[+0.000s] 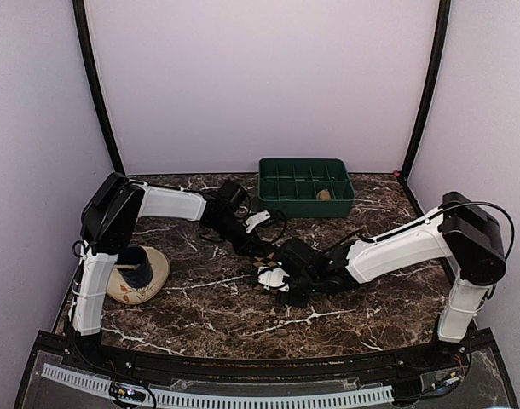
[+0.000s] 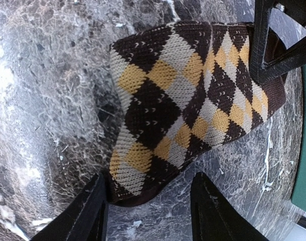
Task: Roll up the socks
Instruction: Pick up the sock from the center of the board.
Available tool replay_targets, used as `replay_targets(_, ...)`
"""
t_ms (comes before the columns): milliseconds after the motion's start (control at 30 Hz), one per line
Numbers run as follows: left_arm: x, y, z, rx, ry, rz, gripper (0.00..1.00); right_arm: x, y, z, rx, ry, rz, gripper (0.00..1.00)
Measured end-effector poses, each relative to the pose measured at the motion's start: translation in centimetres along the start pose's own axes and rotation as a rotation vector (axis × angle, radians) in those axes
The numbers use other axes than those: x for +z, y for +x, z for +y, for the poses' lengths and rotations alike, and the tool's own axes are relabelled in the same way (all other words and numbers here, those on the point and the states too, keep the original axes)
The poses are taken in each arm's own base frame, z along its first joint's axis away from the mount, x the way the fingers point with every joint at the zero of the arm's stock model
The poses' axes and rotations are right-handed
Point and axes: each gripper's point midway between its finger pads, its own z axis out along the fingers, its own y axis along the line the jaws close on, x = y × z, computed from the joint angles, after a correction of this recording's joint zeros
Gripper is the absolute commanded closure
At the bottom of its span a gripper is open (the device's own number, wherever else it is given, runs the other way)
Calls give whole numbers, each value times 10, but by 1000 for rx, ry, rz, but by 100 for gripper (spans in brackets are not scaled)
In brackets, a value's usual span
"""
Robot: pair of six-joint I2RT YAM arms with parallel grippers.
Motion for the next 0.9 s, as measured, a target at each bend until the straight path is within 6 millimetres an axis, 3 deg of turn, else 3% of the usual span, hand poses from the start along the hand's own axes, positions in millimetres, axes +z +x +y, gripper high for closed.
replay_targets(433, 0, 0, 0, 1, 1, 0, 98, 2, -6, 2, -83, 2, 0, 53)
replay_targets(600, 0, 0, 0, 0, 1, 0, 98, 5, -10, 2, -103, 1, 1, 62)
replay_targets(900, 0, 0, 0, 0, 0, 1, 92, 8, -5, 4, -120, -6, 29, 88)
